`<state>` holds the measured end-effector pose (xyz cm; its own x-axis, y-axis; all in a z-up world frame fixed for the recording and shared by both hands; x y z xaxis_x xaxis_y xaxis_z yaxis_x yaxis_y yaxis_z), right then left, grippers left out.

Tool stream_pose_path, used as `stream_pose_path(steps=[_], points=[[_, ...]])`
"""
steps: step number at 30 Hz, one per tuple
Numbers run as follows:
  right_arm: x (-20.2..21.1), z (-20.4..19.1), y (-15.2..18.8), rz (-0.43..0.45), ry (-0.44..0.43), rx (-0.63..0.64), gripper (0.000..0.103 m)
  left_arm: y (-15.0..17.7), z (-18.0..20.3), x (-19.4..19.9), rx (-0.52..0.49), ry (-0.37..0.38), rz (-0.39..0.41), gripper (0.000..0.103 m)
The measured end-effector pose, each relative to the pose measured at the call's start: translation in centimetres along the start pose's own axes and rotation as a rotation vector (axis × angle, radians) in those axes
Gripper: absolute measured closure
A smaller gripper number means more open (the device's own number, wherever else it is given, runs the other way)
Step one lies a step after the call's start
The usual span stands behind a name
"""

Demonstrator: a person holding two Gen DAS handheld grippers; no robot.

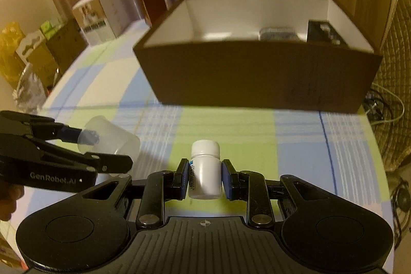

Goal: Organize objects
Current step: 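Carry the cup and pill bottle over the cardboard box and lower them in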

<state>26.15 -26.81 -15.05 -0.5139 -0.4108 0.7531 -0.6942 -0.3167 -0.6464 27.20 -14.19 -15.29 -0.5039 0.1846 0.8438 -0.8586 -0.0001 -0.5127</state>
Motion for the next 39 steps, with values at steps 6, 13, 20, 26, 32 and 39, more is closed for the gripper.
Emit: stream_pose_path(steps=[6, 13, 20, 26, 32, 39], points=[[0.7, 1.0, -2.9, 0.054, -0.005, 0.005, 0.079, -3.3, 0.8, 0.9, -0.017, 0.009, 0.057, 0.036], [0.9, 2.9, -6.8, 0.109, -0.003, 0.006, 0.079, -7.8, 1.7, 1.0, -0.04, 0.005, 0.119, 0.036], [0.9, 5.2, -10.5, 0.171, 0.016, 0.01, 0.079, -11.6, 2.8, 0.7, -0.047, 0.01, 0.164, 0.036], [0.3, 7.0, -12.7, 0.196, 0.03, 0.018, 0.079, -13.9, 3.5, -0.5, -0.058, 0.007, 0.177, 0.036], [-0.9, 8.5, -14.0, 0.198, 0.036, 0.021, 0.079, -15.6, 3.5, -2.1, -0.06, -0.007, 0.172, 0.036], [-2.4, 10.2, -15.3, 0.191, 0.035, 0.009, 0.079, -17.9, 3.1, -4.1, -0.062, -0.024, 0.168, 0.036]])
Point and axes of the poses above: each gripper's, at about its wrist camera, not at the fingertips, and x roughly against the way its jaws point, z to its right, y to its underside, the point moved 9 cm from there along -x, roughly the way its jaws point, and after that the axes turned 8 degrees about x, right-handed, at the moved point
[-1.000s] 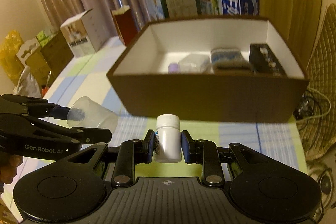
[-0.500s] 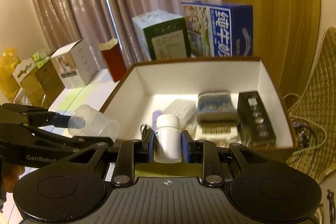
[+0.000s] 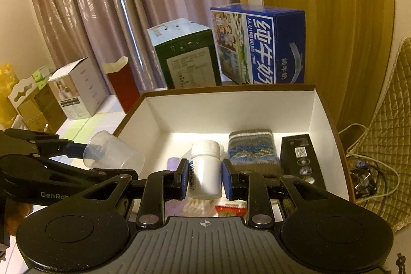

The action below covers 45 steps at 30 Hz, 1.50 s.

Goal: Organize objects
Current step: 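Carry the cup and pill bottle over the cardboard box and lower them in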

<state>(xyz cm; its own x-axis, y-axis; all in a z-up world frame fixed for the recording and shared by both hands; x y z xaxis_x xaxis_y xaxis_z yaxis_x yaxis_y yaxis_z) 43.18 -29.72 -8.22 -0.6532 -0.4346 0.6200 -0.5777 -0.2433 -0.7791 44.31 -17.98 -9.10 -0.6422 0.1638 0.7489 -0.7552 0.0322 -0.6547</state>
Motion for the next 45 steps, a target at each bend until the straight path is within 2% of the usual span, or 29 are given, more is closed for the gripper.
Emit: stream_pose_path(steps=[18, 28, 38, 45], points=[[-6.4, 4.5, -2.5, -0.049, 0.039, -0.037, 0.079, -4.8, -1.4, -7.1, -0.01, -0.042, -0.04, 0.036], [-9.9, 5.5, -2.8, -0.088, 0.041, -0.047, 0.079, -5.3, -2.3, -11.2, -0.009, -0.073, -0.09, 0.036], [-11.8, 7.1, -2.1, -0.127, 0.045, -0.103, 0.079, -6.0, -2.9, -13.4, -0.033, -0.107, -0.097, 0.036], [-12.2, 7.3, -2.0, -0.128, 0.046, -0.115, 0.079, -6.1, -2.8, -13.5, -0.031, -0.106, -0.094, 0.028]])
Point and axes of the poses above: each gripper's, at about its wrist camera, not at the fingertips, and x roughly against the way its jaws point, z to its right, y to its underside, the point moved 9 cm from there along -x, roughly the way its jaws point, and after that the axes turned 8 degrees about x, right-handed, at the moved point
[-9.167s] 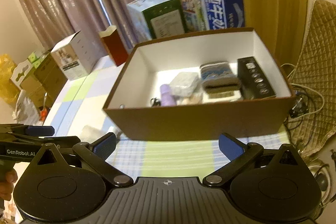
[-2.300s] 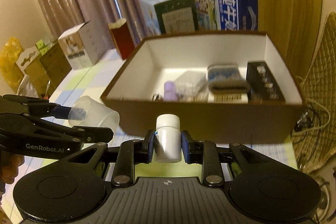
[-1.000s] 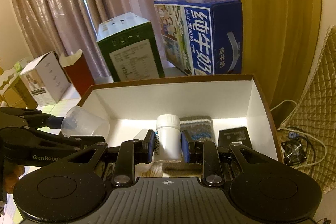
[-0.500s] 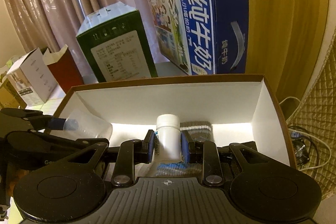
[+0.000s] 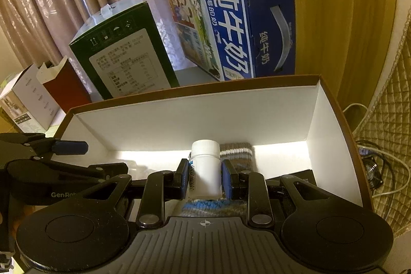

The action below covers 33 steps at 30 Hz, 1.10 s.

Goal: Organize objects
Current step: 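Carry the cup and pill bottle over the cardboard box and lower them in, then open both tools to release cup and bottle inside the box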

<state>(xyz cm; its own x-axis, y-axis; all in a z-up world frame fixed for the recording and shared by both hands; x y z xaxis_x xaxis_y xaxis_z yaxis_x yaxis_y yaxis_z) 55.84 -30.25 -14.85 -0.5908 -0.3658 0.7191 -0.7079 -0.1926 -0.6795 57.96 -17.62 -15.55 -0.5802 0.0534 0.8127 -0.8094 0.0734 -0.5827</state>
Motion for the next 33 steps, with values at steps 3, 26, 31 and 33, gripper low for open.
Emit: stream_pose_path(steps=[3, 26, 31, 33], points=[[0.0, 0.0, 0.0, 0.001, 0.0, 0.0, 0.079, -0.1, 0.0, 0.0, 0.001, 0.001, 0.0, 0.027], [2.3, 0.0, -0.2, 0.077, 0.04, 0.033, 0.026, -0.3, -1.2, 3.9, 0.062, 0.044, 0.046, 0.011], [3.7, 0.1, 0.3, 0.084, 0.048, 0.024, 0.014, 0.1, -1.2, 5.2, 0.073, 0.046, 0.057, 0.007], [4.3, 0.2, 0.6, 0.089, 0.053, 0.021, 0.011, 0.2, -1.3, 5.8, 0.085, 0.051, 0.059, 0.006]])
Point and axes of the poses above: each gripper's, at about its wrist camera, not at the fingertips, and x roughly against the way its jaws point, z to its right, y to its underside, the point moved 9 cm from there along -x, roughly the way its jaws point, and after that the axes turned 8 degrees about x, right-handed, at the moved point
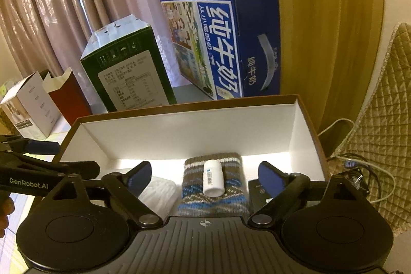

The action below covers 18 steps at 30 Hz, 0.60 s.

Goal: Organize objects
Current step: 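Open both tools to release cup and bottle inside the box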

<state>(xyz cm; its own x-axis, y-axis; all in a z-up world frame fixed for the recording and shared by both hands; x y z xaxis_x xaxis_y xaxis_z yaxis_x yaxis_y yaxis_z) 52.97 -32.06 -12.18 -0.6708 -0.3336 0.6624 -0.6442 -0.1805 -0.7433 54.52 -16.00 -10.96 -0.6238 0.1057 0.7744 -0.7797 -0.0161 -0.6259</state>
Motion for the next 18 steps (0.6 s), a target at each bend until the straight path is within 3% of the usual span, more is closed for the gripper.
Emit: stream_pose_path(steps=[6, 18], points=[[1.9, -0.1, 0.2, 0.004, 0.007, -0.014, 0.002, 1.0, -0.2, 2.0, 0.016, -0.009, 0.008, 0.004], [5.8, -1.5, 1.4, 0.007, -0.005, -0.04, 0.002, 3.4, -0.3, 6.9, 0.063, -0.021, 0.016, 0.003]])
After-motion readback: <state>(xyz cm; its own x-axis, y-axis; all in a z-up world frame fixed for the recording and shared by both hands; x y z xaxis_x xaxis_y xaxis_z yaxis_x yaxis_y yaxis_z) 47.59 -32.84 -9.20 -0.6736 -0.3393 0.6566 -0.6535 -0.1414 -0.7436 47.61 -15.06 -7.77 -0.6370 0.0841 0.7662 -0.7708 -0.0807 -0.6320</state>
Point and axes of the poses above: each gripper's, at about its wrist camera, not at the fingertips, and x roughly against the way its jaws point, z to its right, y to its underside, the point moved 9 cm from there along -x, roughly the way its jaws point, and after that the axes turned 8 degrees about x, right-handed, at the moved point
